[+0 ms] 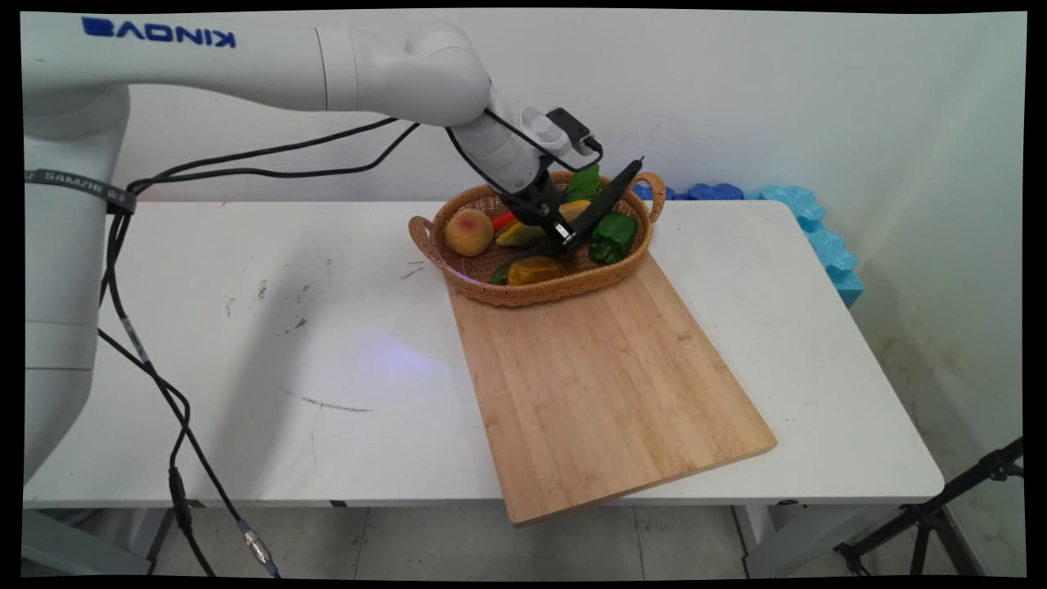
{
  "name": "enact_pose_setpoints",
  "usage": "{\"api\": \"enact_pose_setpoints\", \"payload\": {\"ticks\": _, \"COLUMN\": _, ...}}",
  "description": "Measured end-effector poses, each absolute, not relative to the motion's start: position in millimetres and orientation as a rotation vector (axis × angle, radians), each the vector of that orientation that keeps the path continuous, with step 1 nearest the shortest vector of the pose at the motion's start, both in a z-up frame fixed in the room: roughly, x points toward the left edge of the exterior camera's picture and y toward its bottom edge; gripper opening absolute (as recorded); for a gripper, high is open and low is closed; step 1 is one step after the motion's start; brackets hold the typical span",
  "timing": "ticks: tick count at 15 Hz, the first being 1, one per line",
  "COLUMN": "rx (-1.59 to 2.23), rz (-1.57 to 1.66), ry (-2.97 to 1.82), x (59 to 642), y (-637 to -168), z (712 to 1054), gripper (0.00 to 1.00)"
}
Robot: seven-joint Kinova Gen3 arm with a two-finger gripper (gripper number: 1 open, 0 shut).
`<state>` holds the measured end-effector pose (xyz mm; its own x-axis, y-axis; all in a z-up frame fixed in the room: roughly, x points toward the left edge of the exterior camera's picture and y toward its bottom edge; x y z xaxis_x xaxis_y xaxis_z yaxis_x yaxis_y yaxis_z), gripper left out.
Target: Place the picked object on the cutting board
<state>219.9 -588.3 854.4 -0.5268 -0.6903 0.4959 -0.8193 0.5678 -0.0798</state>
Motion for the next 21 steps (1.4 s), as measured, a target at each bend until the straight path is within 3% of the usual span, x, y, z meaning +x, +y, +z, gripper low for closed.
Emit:
{"api": "enact_pose_setpoints", "payload": {"ticks": 5, "rx": 1.176, "rz": 0.451, "ry": -2.384, "x": 227, "y": -586, "z": 880, "gripper": 0.0}}
{"api": "enact_pose_setpoints", "payload": {"ticks": 12, "rx": 1.075, "rz": 0.464, "ry": -2.363, "x": 243, "y": -565, "z": 947, "gripper": 0.0}}
{"api": "enact_pose_setpoints", "payload": {"ticks": 21, "rx": 0.966, "rz": 0.327, "ry": -2.305, "x": 245, "y": -496, "z": 1025, "gripper": 0.0}}
